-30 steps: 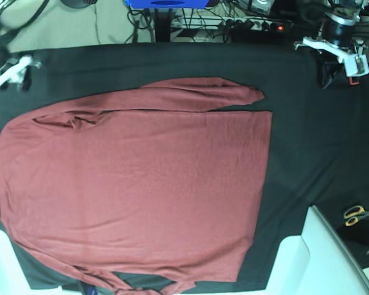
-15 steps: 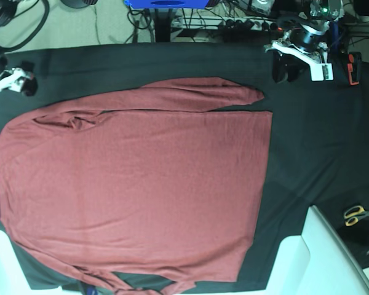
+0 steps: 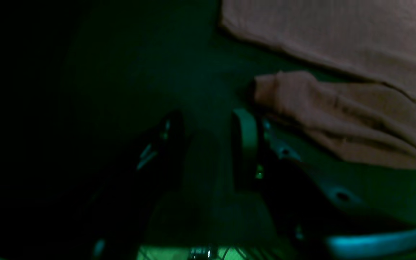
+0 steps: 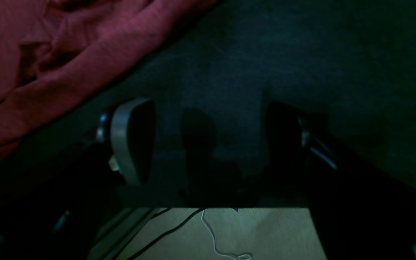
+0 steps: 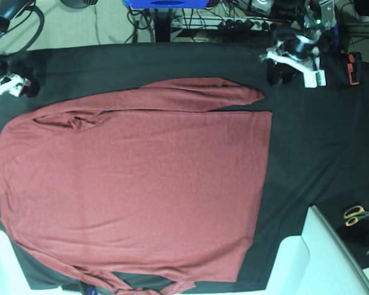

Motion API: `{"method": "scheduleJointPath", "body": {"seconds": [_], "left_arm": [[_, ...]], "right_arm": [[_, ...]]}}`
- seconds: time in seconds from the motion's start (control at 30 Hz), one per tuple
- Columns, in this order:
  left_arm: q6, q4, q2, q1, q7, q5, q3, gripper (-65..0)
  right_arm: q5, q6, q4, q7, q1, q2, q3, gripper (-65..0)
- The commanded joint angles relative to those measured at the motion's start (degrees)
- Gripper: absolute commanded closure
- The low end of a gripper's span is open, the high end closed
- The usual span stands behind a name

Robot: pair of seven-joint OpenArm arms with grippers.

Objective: Fold the T-shirt properly
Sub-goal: 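Move the left gripper to the red shirt's sleeve and shoulder edge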

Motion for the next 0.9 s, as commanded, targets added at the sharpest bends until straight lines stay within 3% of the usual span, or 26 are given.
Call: {"method": "scheduleJointPath", "body": {"seconds": [0.0, 0.2, 0.67, 0.73, 0.87], "left_arm": [[-0.3, 0.7, -0.1, 0.2, -1.1, -0.8, 0.8, -22.2], [-0.3, 1.2, 0.9, -0.8, -1.1, -0.9, 4.3, -22.2], [-0.6, 10.5, 1.8, 4.2, -0.3, -0.9, 0.6, -23.4], [-1.0, 10.5, 1.8, 3.9, 2.0, -2.5, 0.6, -28.5], [-3.9, 8.0, 0.1, 1.8, 8.1, -10.9, 0.0, -53.5]], "right_arm": [[0.7, 0.3, 0.5, 0.8, 0.5, 0.9, 0.2, -44.9], [0.7, 0.3, 0.4, 0.8, 0.5, 1.1, 0.1, -45.5], [0.7, 0.3, 0.6, 0.4, 0.0, 1.1, 0.1, -45.0], [0.7, 0.3, 0.6, 0.4, 0.0, 1.1, 0.1, -45.0], [0.7, 0.3, 0.6, 0.3, 0.0, 1.1, 0.1, -45.0]]}}
